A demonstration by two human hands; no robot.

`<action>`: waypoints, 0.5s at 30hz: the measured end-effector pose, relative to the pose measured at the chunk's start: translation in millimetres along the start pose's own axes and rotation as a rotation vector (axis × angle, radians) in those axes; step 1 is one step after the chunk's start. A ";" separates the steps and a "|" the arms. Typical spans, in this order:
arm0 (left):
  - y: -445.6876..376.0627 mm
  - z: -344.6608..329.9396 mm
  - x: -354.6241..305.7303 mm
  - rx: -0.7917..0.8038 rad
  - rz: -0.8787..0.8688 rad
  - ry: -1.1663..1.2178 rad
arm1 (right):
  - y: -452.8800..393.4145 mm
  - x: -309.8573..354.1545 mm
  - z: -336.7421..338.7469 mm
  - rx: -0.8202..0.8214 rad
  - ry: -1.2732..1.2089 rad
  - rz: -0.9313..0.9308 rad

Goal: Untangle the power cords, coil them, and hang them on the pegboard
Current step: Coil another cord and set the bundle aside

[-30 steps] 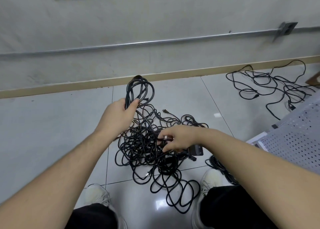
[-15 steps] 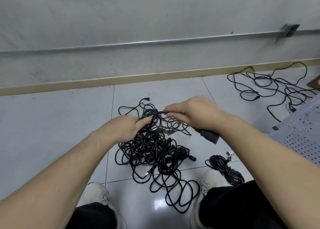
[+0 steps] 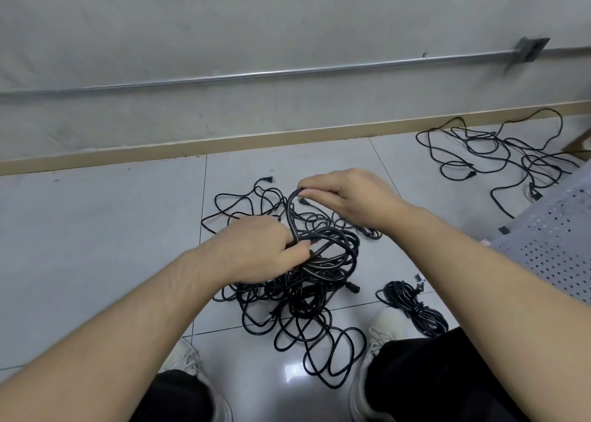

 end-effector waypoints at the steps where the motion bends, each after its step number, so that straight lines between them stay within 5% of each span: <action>1: -0.3 0.1 -0.5 -0.027 -0.025 0.026 | -1.1 -2.5 -5.4 0.034 -0.047 -0.035; 8: 5.4 3.9 26.6 -0.246 0.062 0.575 | 10.9 -33.2 -15.4 0.135 -0.727 -0.350; 11: 2.2 9.5 39.7 -0.382 0.109 0.897 | 12.5 -33.9 -20.3 0.154 -0.713 -0.420; 15: 5.0 14.6 52.8 -0.561 0.193 0.848 | 17.6 -6.7 -36.1 0.356 -0.587 -0.380</action>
Point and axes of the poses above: each hand's wrist, its own y-axis away from the middle knuckle, its own z-axis out of the back of the hand, x = y × z, the point moved 6 cm from there along -y, towards the middle knuckle, and after that the axes turned 3 degrees about -z, right-handed, at the moved point
